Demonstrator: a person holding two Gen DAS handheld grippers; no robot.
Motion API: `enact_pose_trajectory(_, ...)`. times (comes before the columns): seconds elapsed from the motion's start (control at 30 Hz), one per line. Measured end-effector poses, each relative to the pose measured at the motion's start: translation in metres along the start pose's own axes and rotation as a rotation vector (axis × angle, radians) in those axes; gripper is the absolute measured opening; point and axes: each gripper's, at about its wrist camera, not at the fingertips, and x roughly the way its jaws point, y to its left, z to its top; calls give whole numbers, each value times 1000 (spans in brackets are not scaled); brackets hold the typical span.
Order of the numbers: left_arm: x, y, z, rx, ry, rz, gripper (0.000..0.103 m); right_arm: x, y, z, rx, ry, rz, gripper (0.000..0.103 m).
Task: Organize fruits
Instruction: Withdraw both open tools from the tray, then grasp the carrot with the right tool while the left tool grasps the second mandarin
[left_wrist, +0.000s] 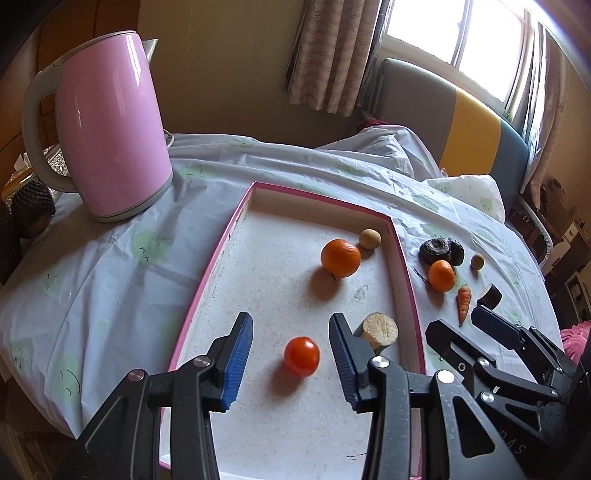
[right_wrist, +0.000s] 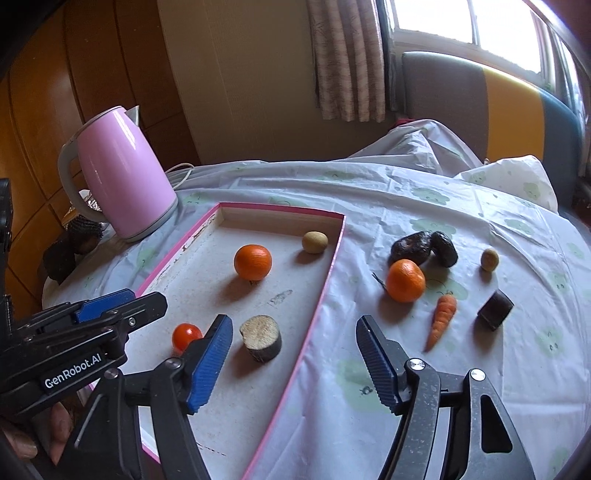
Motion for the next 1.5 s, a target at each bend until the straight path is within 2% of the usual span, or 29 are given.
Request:
enact_pose_trajectory(0.43, 1, -16, -12, 46, 9, -16, 43, -8, -24, -16, 62, -5, -52, 74)
enact_pose_trajectory(0.9, 8, -40, -23, 79, 83, -98, 43, -19, -68, -35, 156, -7, -127, 74)
enact_pose_trajectory(1.5, 20, -93, -11, 229, 78, -135, 43, -24, -121, -33, 244, -22, -198, 74)
